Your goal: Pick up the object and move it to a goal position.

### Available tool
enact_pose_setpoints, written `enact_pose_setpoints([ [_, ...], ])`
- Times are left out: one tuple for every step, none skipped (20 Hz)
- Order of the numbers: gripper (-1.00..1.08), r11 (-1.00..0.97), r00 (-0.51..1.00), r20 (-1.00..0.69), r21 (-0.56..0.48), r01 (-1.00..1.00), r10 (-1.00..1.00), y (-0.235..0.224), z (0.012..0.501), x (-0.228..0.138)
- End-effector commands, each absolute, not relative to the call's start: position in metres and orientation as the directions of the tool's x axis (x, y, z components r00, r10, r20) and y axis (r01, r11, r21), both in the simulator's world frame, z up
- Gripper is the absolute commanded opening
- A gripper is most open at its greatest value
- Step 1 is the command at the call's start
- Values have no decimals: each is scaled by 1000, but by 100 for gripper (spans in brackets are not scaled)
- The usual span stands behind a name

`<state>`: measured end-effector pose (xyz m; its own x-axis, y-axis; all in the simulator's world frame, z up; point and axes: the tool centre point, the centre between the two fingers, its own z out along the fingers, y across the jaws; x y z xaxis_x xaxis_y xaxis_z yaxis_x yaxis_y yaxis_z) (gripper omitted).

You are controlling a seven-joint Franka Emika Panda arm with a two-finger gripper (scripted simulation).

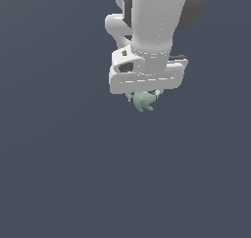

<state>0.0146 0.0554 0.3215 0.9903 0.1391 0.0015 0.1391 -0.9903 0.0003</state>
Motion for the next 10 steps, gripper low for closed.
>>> enact_pose_setpoints([
  [-100,-990,990,0,0,139,139,58,334,17],
  [-100,-990,990,0,0,139,139,59,337,18],
  [-100,-990,990,0,0,139,139,60,340,19],
  [-100,-990,990,0,0,139,139,61,343,20],
  [-100,-990,990,0,0,139,139,61,345,21],
  [-100,-990,990,0,0,139,139,61,347,21],
  [-100,-990,990,0,0,139,139,62,348,22],
  [-100,-990,990,0,0,139,139,62,349,22],
  [-100,-990,990,0,0,139,139,62,350,22],
  [-100,-990,990,0,0,139,139,62,350,22],
])
